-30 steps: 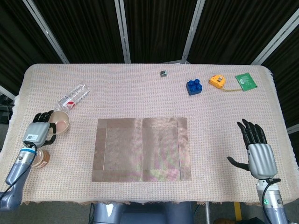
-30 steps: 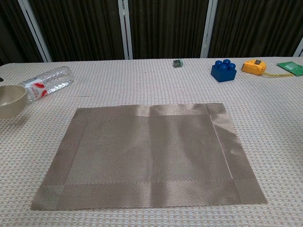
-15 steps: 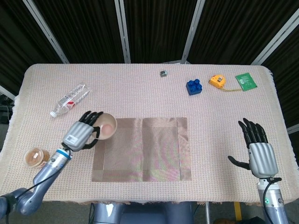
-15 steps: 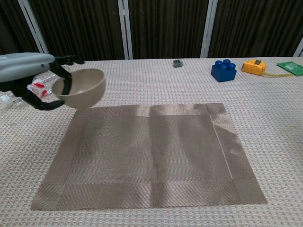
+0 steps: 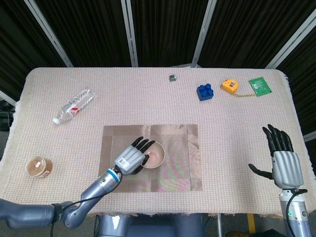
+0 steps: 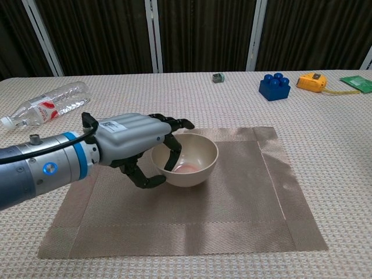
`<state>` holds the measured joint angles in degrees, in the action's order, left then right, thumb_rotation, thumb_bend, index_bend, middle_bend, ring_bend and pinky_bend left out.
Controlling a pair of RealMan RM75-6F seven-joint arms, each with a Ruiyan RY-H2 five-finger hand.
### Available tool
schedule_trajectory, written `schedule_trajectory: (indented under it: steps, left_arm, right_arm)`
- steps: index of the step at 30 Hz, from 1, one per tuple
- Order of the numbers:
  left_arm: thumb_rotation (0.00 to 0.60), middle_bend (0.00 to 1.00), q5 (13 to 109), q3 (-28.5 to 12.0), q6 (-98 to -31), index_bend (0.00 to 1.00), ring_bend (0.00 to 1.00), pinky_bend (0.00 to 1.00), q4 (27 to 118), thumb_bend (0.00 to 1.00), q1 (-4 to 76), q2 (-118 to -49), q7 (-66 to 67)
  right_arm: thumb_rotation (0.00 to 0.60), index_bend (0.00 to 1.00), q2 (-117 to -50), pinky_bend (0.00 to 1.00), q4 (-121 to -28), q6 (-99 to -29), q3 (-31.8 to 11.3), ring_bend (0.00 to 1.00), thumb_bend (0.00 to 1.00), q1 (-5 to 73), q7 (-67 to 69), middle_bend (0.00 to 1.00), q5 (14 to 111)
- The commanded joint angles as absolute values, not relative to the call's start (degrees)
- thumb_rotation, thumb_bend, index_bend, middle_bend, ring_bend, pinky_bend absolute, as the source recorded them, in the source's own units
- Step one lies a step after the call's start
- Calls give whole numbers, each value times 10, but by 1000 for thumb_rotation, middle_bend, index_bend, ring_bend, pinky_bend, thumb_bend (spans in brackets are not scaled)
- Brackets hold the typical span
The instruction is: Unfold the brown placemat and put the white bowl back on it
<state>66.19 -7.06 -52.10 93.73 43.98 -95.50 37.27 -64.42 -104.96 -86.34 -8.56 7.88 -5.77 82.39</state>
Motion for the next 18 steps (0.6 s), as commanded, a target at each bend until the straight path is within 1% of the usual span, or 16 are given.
schedule_trajectory:
  steps: [1, 2, 4, 6, 8, 12, 14, 18]
  left_arm:
    - [600, 0, 641, -70, -533, 671, 0, 0, 921, 453, 449, -977, 396]
    - [600, 0, 635, -71, -534, 649, 0, 0, 920, 442, 451, -981, 400]
    - [600, 0, 628, -70, -536, 496, 0, 0, 918, 332, 453, -985, 407]
    - [600, 0, 622, -70, -538, 159, 0, 0, 919, 122, 454, -986, 409]
    - [600, 0, 617, -72, -544, 12, 0, 0, 926, 44, 452, -984, 407]
    - [600, 0, 619, -76, -564, 0, 0, 0, 947, 29, 444, -968, 402]
    - [600, 0, 625, -80, -585, 0, 0, 0, 962, 30, 436, -950, 400]
    - [600, 0, 639, -87, -651, 0, 0, 0, 1011, 30, 399, -877, 386]
  right_arm:
    - [600, 4, -642, 0, -1050, -864, -88, 0, 0, 78, -55, 0, 822]
    - [600, 4, -641, 0, -1051, -865, -89, 0, 0, 78, -54, 0, 822]
    - [600, 4, -640, 0, -1051, -865, -90, 0, 0, 78, -52, 0, 821]
    - [600, 4, -639, 0, -1052, -864, -90, 0, 0, 79, -50, 0, 822]
    - [600, 4, -639, 0, -1052, -864, -90, 0, 0, 79, -48, 0, 822]
    - [600, 4, -638, 0, -1052, -863, -90, 0, 0, 78, -45, 0, 822]
    - [600, 4, -637, 0, -1053, -865, -90, 0, 0, 78, -45, 0, 823]
    - [600, 4, -635, 0, -1056, -868, -88, 0, 0, 76, -45, 0, 828]
